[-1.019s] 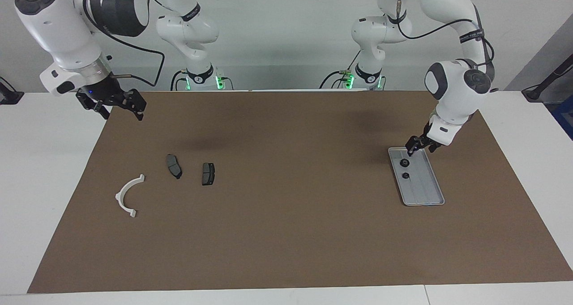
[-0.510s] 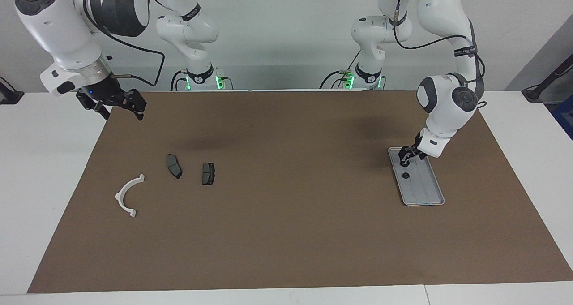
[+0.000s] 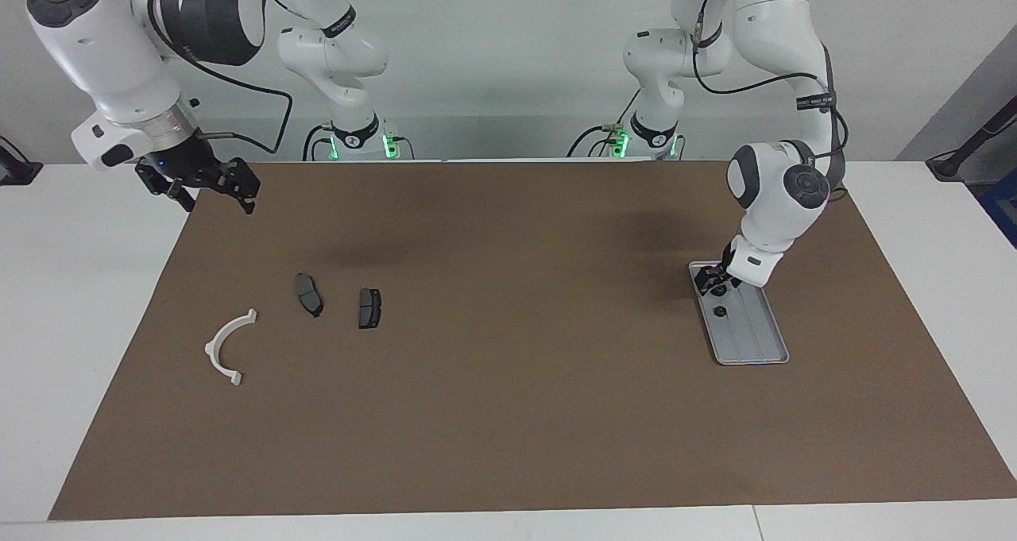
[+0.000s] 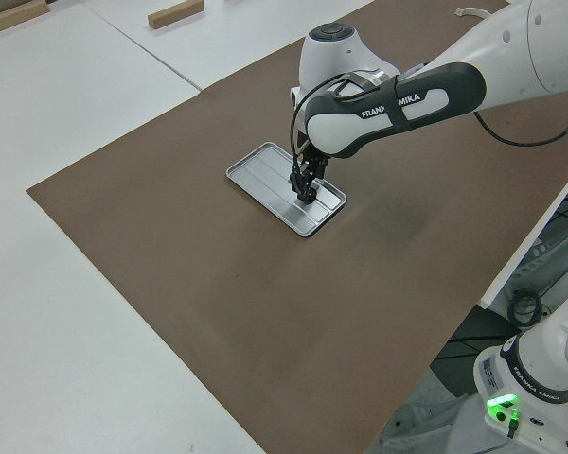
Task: Place bearing gear from tray to pile
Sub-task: 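Lower the left gripper and grasp a small black bearing in the tray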
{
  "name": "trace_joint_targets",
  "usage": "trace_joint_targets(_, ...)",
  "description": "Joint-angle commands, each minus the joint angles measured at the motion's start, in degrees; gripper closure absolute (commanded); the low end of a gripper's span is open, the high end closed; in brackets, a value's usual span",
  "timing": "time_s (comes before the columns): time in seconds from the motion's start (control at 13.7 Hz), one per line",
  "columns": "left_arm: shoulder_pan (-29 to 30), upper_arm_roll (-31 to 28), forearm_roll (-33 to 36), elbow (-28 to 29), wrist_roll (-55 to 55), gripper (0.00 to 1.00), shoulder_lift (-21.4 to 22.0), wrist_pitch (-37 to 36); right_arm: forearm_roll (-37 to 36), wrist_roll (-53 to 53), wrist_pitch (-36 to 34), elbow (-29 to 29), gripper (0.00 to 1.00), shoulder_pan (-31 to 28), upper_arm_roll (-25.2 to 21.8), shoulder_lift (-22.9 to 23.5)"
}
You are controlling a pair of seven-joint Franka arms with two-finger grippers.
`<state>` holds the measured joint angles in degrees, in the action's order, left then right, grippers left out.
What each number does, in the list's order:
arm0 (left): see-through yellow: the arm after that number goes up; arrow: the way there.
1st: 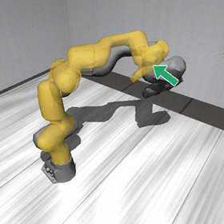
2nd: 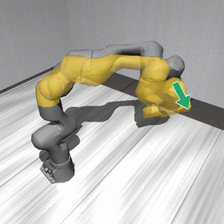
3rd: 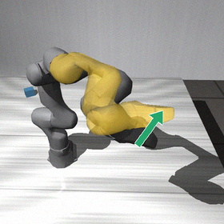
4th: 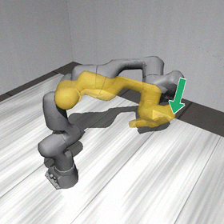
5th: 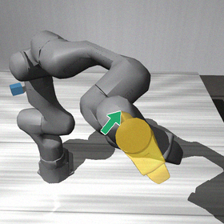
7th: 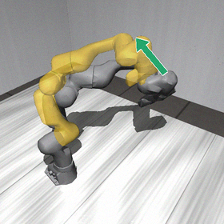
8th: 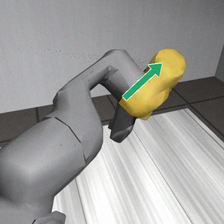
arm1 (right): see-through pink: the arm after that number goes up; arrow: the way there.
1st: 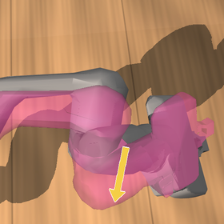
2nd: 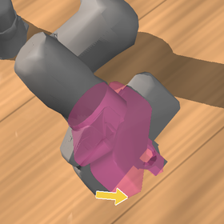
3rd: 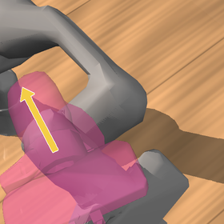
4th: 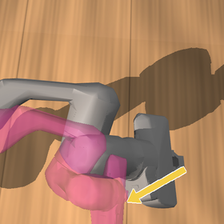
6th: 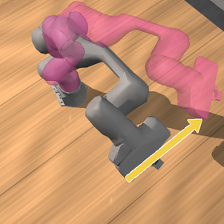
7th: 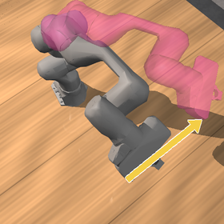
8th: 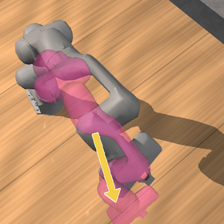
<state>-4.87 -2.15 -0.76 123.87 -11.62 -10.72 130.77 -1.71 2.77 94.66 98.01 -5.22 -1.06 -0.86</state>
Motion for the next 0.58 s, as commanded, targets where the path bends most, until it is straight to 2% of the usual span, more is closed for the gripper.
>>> trace_joint_targets(0.0,-0.49,-0.58,0.67,1.02,-0.43,0.23,-0.35,2.03,0.39,1.80,1.41,1.22,0.00,-1.89,0.71,-0.72)
trace_joint_targets(0.51,0.39,-0.66,0.67,1.29,1.41,0.27,-0.44,2.03,0.39,1.80,1.40,1.22,0.00,-1.81,0.71,-0.72)
